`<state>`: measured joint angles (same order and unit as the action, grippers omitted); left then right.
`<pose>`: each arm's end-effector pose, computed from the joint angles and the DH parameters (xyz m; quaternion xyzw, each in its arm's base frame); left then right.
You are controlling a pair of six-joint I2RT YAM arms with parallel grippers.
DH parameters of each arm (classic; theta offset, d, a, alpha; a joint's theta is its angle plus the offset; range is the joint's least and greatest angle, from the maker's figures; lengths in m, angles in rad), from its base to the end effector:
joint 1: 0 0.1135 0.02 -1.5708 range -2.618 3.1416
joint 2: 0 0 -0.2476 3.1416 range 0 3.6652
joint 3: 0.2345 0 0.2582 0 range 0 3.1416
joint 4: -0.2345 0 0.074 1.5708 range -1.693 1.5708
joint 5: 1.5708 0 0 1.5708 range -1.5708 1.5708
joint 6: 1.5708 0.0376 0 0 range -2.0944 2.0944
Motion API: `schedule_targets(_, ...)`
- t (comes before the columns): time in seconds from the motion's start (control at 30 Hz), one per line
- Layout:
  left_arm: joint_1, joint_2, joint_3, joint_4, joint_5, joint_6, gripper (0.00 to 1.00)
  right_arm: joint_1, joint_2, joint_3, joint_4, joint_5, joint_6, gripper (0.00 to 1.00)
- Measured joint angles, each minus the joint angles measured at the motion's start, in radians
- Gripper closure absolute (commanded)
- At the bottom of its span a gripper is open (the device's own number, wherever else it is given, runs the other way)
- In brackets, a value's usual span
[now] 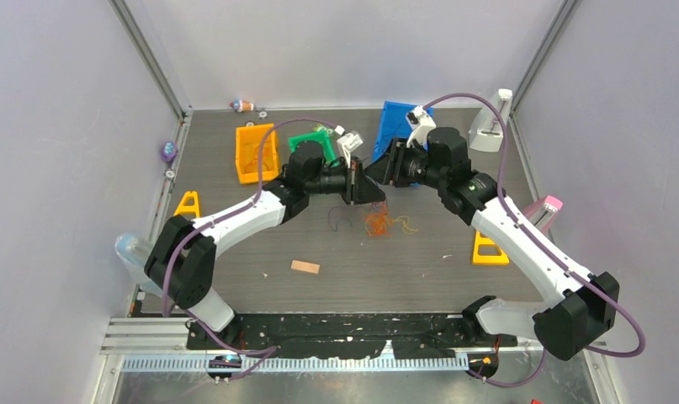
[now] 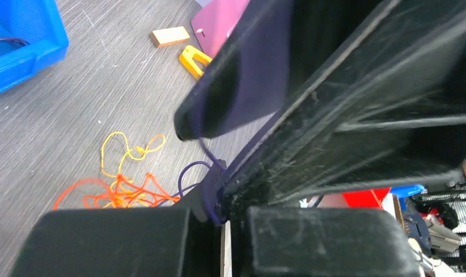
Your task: Untangle the cables
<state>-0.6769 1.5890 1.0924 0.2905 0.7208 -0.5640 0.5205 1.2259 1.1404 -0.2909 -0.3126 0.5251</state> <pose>0.2760 -0.2536 0.2732 0.2630 0.7125 -0.5658 0.3210 0.2491 0.1561 0.3445 -0.0856 0.8170 0.3889 0.4170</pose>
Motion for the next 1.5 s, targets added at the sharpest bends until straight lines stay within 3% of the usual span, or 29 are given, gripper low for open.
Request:
schedule_targets(0.03, 0.000, 0.009, -0.002, 0.005, 0.010, -0.006, 1.00, -0.004, 0.000, -0.001, 0.008, 0.021, -0.004, 0.25)
schedule_targets(0.1, -0.002, 0.011, -0.007, 0.015, 0.011, -0.015, 1.00, -0.019, -0.003, -0.014, 0.012, 0.055, -0.013, 0.17)
schedule_targets(0.3, 0.023, 0.011, -0.031, 0.076, 0.023, -0.077, 1.00, -0.087, -0.091, -0.137, 0.000, 0.055, -0.030, 0.04)
schedule_targets(0.53, 0.058, 0.011, -0.043, 0.133, 0.024, -0.116, 1.00, -0.170, -0.256, -0.303, -0.014, 0.014, -0.097, 0.01)
schedule_targets(0.67, 0.061, 0.011, -0.043, 0.132, 0.025, -0.120, 1.00, -0.170, -0.327, -0.440, 0.050, -0.058, -0.132, 0.05)
schedule_targets(0.87, 0.061, -0.006, -0.043, 0.129, 0.030, -0.138, 1.00, -0.117, -0.327, -0.569, 0.161, -0.097, -0.156, 0.05)
schedule_targets(1.03, 0.061, -0.042, -0.032, 0.117, 0.033, -0.142, 1.00, -0.043, -0.259, -0.640, 0.376, -0.062, -0.174, 0.02)
schedule_targets(1.1, 0.061, -0.061, -0.031, 0.118, 0.035, -0.144, 1.00, -0.018, -0.202, -0.668, 0.470, -0.033, -0.181, 0.11)
schedule_targets(1.13, 0.061, -0.069, -0.031, 0.117, 0.036, -0.145, 1.00, -0.011, -0.176, -0.674, 0.500, -0.020, -0.183, 0.29)
schedule_targets(1.17, 0.061, -0.081, -0.031, 0.115, 0.036, -0.145, 1.00, -0.002, -0.143, -0.678, 0.529, -0.003, -0.187, 0.52)
schedule_targets(1.2, 0.061, -0.092, -0.031, 0.110, 0.035, -0.143, 1.00, 0.003, -0.112, -0.680, 0.554, 0.016, -0.191, 0.64)
schedule_targets(1.23, 0.062, -0.103, -0.031, 0.102, 0.035, -0.140, 1.00, 0.007, -0.090, -0.683, 0.575, 0.032, -0.193, 0.85)
schedule_targets(1.3, 0.065, -0.132, -0.031, 0.077, 0.030, -0.129, 1.00, 0.009, -0.086, -0.704, 0.610, 0.076, -0.186, 0.93)
schedule_targets(1.5, 0.148, -0.257, -0.030, -0.023, -0.008, -0.084, 1.00, 0.004, -0.209, -0.756, 0.537, 0.328, -0.130, 0.95)
